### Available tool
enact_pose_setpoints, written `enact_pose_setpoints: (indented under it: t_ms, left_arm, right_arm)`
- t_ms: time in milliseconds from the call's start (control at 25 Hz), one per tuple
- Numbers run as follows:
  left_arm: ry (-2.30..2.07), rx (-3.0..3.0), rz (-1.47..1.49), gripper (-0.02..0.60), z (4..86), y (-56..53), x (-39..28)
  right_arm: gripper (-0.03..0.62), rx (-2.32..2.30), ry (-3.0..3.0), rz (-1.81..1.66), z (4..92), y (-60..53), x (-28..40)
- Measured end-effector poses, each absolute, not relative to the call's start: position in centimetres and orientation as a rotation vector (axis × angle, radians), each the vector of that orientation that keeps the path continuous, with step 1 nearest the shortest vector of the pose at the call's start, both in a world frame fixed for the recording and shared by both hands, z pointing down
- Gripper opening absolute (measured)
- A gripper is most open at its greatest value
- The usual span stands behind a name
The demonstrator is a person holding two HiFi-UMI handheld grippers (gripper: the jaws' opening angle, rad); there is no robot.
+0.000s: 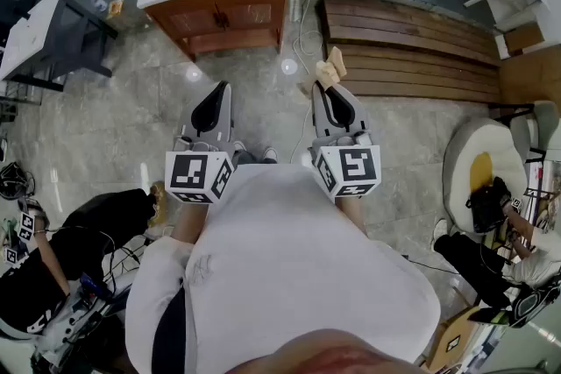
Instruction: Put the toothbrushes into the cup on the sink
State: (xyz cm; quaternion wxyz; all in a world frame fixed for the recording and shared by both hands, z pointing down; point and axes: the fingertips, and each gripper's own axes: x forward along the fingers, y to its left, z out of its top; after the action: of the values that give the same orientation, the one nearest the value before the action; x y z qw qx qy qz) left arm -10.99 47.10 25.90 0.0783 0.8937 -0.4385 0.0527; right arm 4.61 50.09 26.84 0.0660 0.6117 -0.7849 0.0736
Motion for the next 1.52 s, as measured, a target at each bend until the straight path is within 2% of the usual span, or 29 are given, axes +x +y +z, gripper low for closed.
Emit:
enact_pose_setpoints:
  t_ms: [920,1520]
  left_arm:
    - [-1.283,2.757,0.092,-0.003,25.0,46.1,-9.8]
    - [-1.255,2.743,0.091,-0.003,25.7,44.2,-11.7]
  right_arm:
    - [0.038,1.888,-2.414,0.139,25.8,48.9,5.0]
    - [0.038,1.876,-2.391,0.159,26.3,47.2,3.2]
